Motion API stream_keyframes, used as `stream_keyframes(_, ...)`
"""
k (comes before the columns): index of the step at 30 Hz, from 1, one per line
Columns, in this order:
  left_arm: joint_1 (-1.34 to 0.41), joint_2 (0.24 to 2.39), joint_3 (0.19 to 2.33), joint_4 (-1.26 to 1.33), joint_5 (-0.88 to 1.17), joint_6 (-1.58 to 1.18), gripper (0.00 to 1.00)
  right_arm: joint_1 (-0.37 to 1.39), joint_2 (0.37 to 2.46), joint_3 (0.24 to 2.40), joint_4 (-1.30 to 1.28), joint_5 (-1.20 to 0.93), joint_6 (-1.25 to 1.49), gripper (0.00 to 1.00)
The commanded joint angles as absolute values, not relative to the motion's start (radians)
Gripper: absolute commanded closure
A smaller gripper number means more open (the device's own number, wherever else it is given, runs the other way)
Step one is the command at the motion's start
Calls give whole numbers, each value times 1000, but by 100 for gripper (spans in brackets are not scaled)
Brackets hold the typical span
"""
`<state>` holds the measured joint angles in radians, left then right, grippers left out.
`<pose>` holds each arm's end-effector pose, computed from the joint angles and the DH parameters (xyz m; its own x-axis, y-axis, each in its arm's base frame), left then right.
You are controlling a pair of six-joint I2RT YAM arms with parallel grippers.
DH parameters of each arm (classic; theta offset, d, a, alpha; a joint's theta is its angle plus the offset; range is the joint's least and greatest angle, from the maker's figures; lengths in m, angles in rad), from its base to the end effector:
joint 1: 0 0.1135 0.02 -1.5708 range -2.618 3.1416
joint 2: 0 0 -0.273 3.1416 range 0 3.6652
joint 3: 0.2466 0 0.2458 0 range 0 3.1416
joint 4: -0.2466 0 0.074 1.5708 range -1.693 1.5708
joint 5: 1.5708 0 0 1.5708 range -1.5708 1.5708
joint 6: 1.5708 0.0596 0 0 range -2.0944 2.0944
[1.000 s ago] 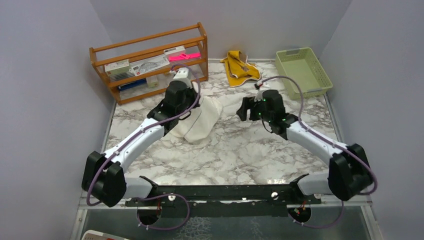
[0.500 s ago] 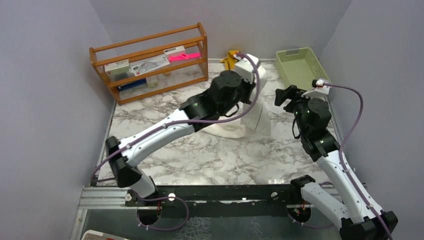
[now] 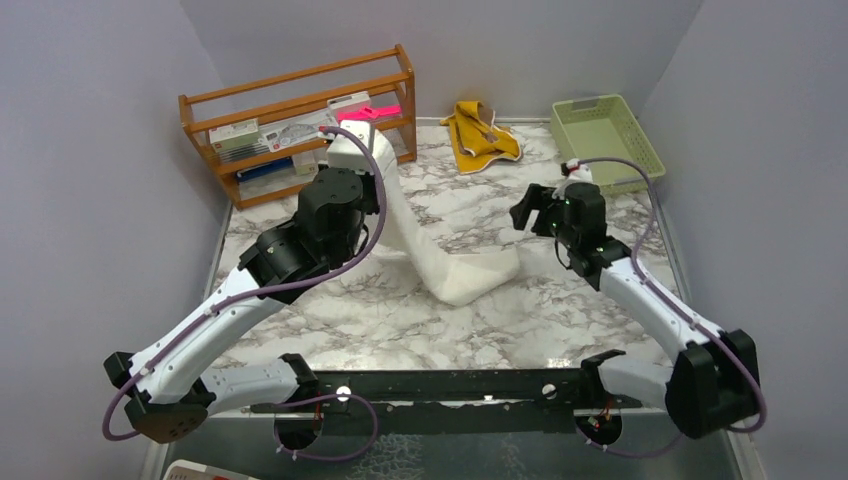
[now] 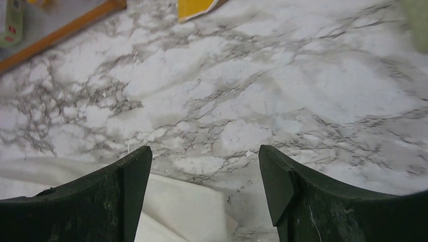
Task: Roll the towels
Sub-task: Flatten out the towel at the center of the board.
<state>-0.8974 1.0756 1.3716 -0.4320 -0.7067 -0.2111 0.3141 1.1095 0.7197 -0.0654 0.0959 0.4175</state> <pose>0.1668 -0.1471 0.4645 -0.1232 -0.1011 -0.9872 0.1713 0.9777 -0.1215 0.2505 0.0754 0.2643 -0.4737 0.2705 -0.8381 -0.0368 0.9448 0.3257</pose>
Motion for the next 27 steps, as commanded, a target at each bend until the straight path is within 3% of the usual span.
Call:
stream_keyframes(1, -860, 1016, 1315, -583, -857, -208, 100, 320, 1297, 781, -23, -200, 355, 21)
stream_keyframes(11, -702, 956, 1152, -649, -807, -226, 100, 409, 1496, 802, -24, -249, 298, 25)
stream_keyframes(22, -631, 979, 1116, -636, -775, -196, 100, 419, 1426, 673, -49, -282, 331, 35)
stream_keyframes(24, -615, 980, 1099, -615, -758, -188, 100, 419, 1421, 655, -55, -287, 333, 49)
stream_keyframes(26, -596, 984, 1088, -599, -743, -183, 100, 419, 1415, 656, -64, -297, 334, 91)
stream_keyframes(27, -586, 988, 1088, -595, -737, -180, 100, 419, 1401, 664, -72, -294, 337, 98)
